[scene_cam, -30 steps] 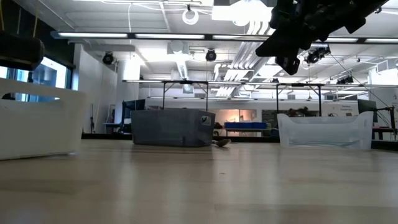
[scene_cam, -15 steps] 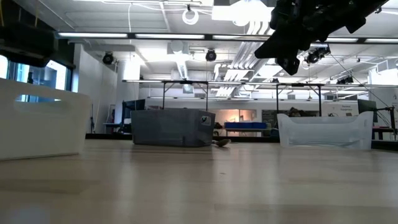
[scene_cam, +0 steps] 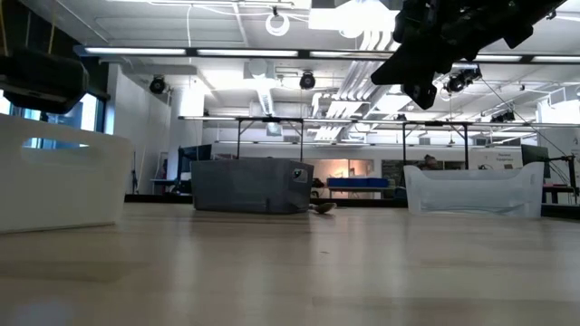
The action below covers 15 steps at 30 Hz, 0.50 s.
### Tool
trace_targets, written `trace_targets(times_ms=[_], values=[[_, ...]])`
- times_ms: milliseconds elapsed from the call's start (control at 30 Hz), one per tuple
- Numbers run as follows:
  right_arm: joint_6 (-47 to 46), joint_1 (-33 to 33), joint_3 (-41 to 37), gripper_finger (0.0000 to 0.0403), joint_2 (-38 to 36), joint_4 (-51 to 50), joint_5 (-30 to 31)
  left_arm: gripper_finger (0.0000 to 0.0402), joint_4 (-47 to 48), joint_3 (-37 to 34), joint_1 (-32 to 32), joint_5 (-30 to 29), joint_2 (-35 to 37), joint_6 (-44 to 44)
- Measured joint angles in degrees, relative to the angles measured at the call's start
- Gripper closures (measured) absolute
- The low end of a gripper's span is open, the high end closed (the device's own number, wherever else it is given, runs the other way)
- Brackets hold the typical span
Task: Sort silverware by color (type)
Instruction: Put the bottom purple spoon into the black bin
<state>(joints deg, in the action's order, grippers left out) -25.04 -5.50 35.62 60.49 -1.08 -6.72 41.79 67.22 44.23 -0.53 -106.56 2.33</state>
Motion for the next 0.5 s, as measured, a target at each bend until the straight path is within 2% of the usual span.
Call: trace_targets(times_ms=[333, 500], values=[[0.00, 0.00, 0.00, 0.0403, 0.00, 0.00, -0.17, 0.0401, -2.78, 0.00, -0.59, 0.52, -0.11, 0.25], [0.00, 0.00, 0.00, 0.0403, 0.00, -0.01, -0.17, 0.0401, -4.76, 0.00, -3.31, 0.05, -0.11, 1.88]])
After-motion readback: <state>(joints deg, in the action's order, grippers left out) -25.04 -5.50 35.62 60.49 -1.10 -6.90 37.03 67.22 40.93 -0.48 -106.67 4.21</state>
